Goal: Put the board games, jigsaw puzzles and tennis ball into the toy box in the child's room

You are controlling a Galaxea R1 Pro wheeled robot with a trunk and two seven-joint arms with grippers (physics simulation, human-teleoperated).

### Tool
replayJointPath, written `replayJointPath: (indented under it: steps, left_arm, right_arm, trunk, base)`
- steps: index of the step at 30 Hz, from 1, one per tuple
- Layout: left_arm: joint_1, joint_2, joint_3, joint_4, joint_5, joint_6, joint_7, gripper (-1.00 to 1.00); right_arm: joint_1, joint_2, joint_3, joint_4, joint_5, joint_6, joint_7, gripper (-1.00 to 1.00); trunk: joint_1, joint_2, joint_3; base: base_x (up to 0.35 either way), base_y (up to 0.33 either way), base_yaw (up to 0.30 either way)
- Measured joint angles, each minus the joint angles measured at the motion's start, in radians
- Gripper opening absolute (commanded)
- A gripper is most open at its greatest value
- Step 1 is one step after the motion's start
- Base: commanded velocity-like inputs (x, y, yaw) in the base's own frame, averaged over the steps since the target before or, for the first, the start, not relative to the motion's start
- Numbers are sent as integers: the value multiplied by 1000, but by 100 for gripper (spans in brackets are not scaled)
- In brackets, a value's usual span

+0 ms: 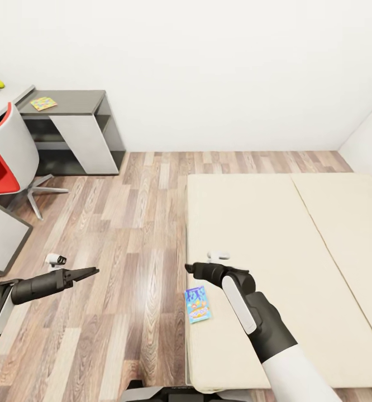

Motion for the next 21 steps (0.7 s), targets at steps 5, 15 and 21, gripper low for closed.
replayJointPath:
  steps: [5, 15, 21]
  left_arm:
    - [0, 0, 0, 0, 0, 0, 0, 100]
    - [0, 0, 0, 0, 0, -1, 0, 100]
    - [0, 0, 0, 0, 0, 0, 0, 100]
  right_arm:
    - [0, 0, 1, 4, 0, -9, 0, 100]
    - [0, 1, 1, 11, 0, -13, 0, 100]
    - [0, 1, 0, 12, 0, -13, 0, 100]
  trunk:
    - [0, 0, 8]
    - [0, 0, 25]
    - [0, 0, 35]
  base:
    - [0, 0, 0]
    - [0, 0, 0]
    - [0, 0, 0]
